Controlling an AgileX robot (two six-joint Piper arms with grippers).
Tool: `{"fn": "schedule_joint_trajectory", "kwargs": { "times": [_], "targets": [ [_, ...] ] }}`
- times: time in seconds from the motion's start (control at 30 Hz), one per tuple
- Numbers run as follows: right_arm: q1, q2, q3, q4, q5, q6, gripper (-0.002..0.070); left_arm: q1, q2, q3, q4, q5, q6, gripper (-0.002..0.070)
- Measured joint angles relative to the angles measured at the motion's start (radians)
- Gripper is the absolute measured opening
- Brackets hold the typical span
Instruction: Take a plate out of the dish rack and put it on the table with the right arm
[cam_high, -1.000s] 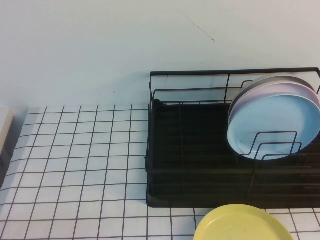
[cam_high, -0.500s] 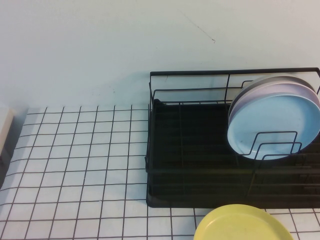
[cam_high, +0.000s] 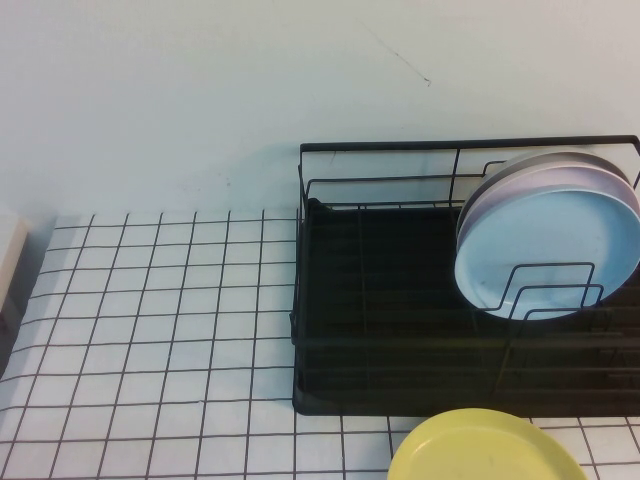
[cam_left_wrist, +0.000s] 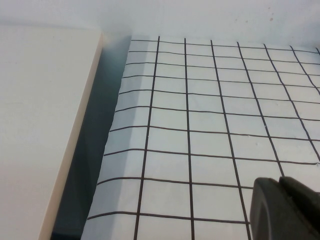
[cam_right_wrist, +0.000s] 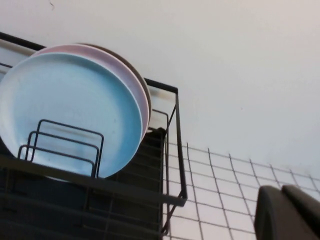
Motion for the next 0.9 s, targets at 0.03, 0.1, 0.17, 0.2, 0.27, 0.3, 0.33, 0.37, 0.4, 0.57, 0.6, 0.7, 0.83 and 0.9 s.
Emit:
{"fn": "schedule_joint_trajectory", "kwargs": {
  "times": [0.03, 0.1, 0.17, 0.2, 0.27, 0.3, 0.33, 0.37, 0.4, 0.57, 0.6, 0.7, 0.83, 0.9],
  "targets": [
    [-0.005, -0.024, 0.046, 0.000, -0.031, 0.027, -0.0001, 0.000, 0.000, 0.000, 0.000, 0.000, 0.000, -0.0003],
    [-0.017, -0.076, 0.149, 0.005, -0.078, 0.074, -0.0001, 0.000, 0.000, 0.000, 0.000, 0.000, 0.000, -0.0004],
    [-0.025, -0.117, 0.227, 0.008, -0.096, 0.104, -0.0001, 0.000, 0.000, 0.000, 0.000, 0.000, 0.000, -0.0003],
    [-0.028, -0.129, 0.265, 0.010, -0.101, 0.117, -0.0001, 0.000, 0.000, 0.000, 0.000, 0.000, 0.000, -0.0003],
    [-0.028, -0.136, 0.311, 0.010, -0.104, 0.131, -0.0002, 0.000, 0.000, 0.000, 0.000, 0.000, 0.000, -0.0003],
    [-0.028, -0.138, 0.317, 0.010, -0.086, 0.138, -0.0002, 0.000, 0.000, 0.000, 0.000, 0.000, 0.000, -0.0003],
    [-0.028, -0.140, 0.318, 0.010, -0.063, 0.141, -0.0002, 0.000, 0.000, 0.000, 0.000, 0.000, 0.000, -0.0003],
    [-0.028, -0.138, 0.321, 0.010, -0.040, 0.142, -0.0002, 0.000, 0.000, 0.000, 0.000, 0.000, 0.000, -0.0003],
    [-0.028, -0.138, 0.321, 0.010, -0.022, 0.144, -0.0002, 0.000, 0.000, 0.000, 0.000, 0.000, 0.000, -0.0003],
    [-0.028, -0.138, 0.319, 0.010, 0.000, 0.148, -0.0002, 0.000, 0.000, 0.000, 0.000, 0.000, 0.000, -0.0003],
    [-0.028, -0.138, 0.317, 0.010, 0.002, 0.148, -0.0002, 0.000, 0.000, 0.000, 0.000, 0.000, 0.000, -0.0003],
    [-0.028, -0.138, 0.317, 0.000, 0.005, 0.148, -0.0002, 0.000, 0.000, 0.000, 0.000, 0.000, 0.000, -0.0003],
    [-0.028, -0.138, 0.317, 0.000, 0.006, 0.148, -0.0002, 0.000, 0.000, 0.000, 0.000, 0.000, 0.000, -0.0003],
    [-0.028, -0.138, 0.317, 0.000, 0.006, 0.148, -0.0002, 0.000, 0.000, 0.000, 0.000, 0.000, 0.000, -0.0003]
  ]
}}
